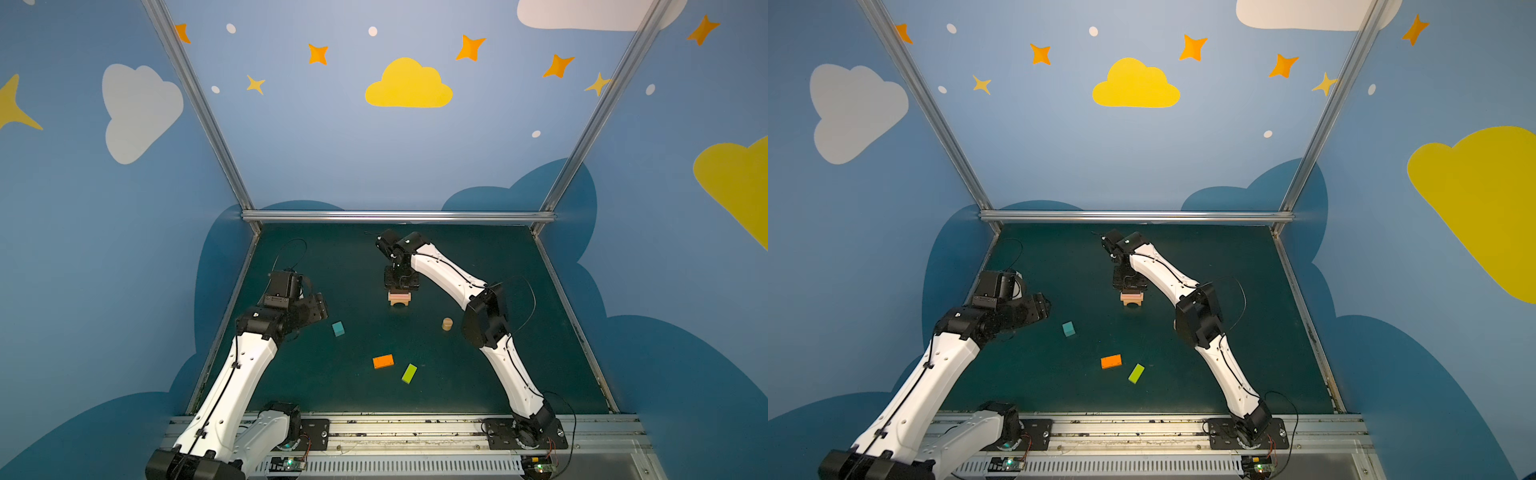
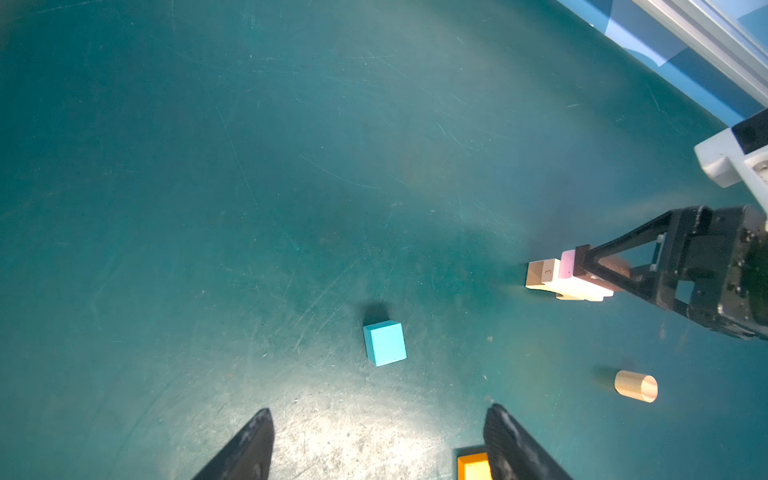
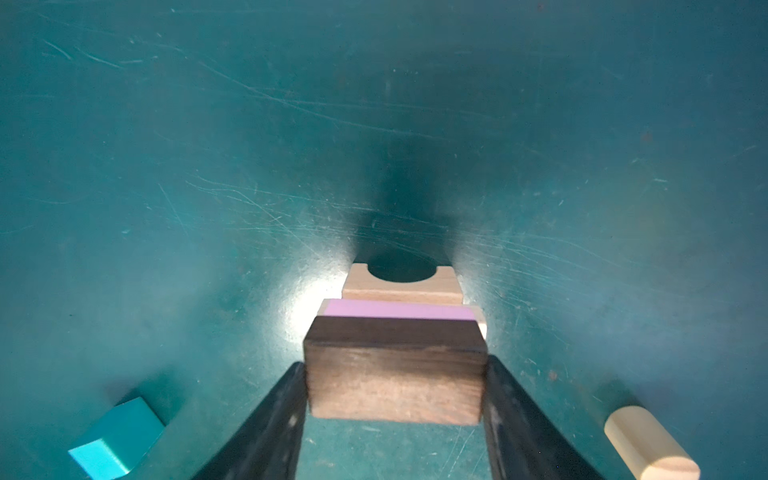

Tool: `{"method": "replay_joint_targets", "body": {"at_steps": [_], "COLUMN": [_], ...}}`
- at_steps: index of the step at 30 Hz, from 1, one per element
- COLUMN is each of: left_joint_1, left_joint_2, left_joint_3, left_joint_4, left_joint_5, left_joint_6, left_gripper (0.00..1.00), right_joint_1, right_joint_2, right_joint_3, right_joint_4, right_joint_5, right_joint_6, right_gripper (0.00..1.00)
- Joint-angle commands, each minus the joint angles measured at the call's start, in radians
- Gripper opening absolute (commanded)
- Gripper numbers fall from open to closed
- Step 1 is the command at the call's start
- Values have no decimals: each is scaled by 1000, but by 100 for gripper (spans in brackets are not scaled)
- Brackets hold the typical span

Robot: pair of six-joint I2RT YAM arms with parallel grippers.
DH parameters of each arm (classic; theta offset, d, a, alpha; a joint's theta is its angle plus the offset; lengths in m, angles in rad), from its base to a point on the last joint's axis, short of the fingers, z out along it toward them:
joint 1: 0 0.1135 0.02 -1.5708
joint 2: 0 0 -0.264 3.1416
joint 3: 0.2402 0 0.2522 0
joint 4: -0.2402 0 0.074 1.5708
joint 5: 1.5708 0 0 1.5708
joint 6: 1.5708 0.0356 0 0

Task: Build the wood block tower
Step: 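Lower the brown block with the right gripper onto the pink block, then open the right gripper and raise it away from the stack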

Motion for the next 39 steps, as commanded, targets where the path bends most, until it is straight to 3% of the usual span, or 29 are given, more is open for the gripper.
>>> {"method": "replay_joint_targets", "body": {"at_steps": [1, 14, 23, 39], "left_joint_1": [4, 5, 6, 16], "left_joint_2": [-11, -10, -12, 8], "left_joint_3": [-8, -8, -9, -6], "left_joint_4": [1, 1, 0, -2], "left_joint_5": [5, 7, 7, 17], "left_joint_6": [0, -1, -1, -3], "left_gripper": [79, 79, 79, 79], "right_joint_1": [-3, -6, -6, -9], "right_joint_2": [21, 19, 2, -220], "right_joint_3": [30, 30, 29, -43], "right_joint_4": [-33, -21, -17, 50], "right_joint_5": [13, 1, -2, -10], "right_joint_6": [6, 7, 7, -31], "right_gripper": [64, 70, 86, 89]}}
